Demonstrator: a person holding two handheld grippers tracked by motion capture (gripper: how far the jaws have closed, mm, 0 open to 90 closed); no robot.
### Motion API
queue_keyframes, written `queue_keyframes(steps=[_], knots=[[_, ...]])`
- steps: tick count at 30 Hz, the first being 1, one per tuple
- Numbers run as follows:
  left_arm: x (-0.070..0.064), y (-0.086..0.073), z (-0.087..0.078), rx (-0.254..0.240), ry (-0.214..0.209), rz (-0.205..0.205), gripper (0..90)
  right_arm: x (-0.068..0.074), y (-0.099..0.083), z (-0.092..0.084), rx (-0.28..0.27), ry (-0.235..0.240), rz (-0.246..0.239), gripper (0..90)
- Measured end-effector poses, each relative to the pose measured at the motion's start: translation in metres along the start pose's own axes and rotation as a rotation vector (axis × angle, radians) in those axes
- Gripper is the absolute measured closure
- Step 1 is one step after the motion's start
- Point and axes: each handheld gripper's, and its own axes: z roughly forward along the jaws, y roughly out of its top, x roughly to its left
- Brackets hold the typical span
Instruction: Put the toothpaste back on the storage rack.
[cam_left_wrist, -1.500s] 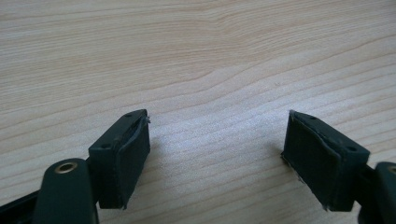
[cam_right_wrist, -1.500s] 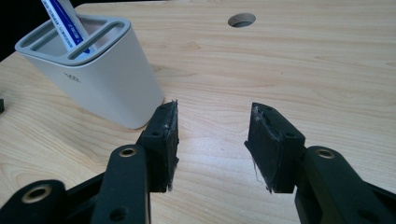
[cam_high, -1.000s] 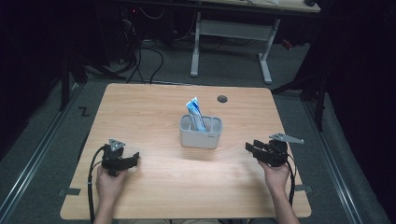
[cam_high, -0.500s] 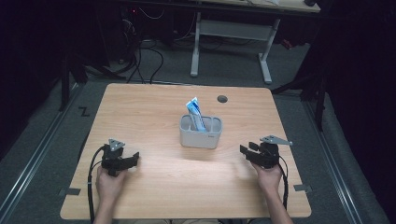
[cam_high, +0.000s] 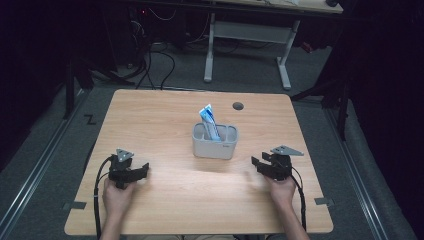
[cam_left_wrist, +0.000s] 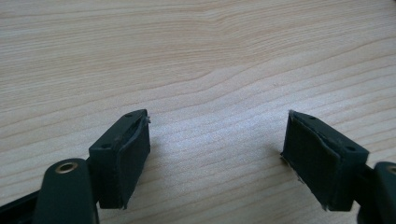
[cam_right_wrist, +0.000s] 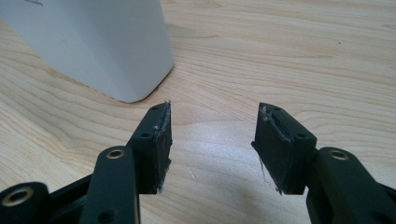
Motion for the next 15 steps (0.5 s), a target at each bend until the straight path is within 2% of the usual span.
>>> queue_keyframes(steps=[5, 10, 15], knots=[[0.0, 0.0, 0.0, 0.0, 0.0, 0.0, 23.4, 0.005, -0.002, 0.009, 0.017, -0.015, -0.034, 45.1], [0.001, 0.0, 0.0, -0.006, -0.005, -0.013, 23.7, 0.007, -0.003, 0.015, 0.035, -0.029, -0.041, 45.0], [0.001, 0.0, 0.0, 0.002, -0.002, -0.001, 23.7, 0.01, -0.004, 0.019, 0.045, -0.04, -0.062, 44.9]])
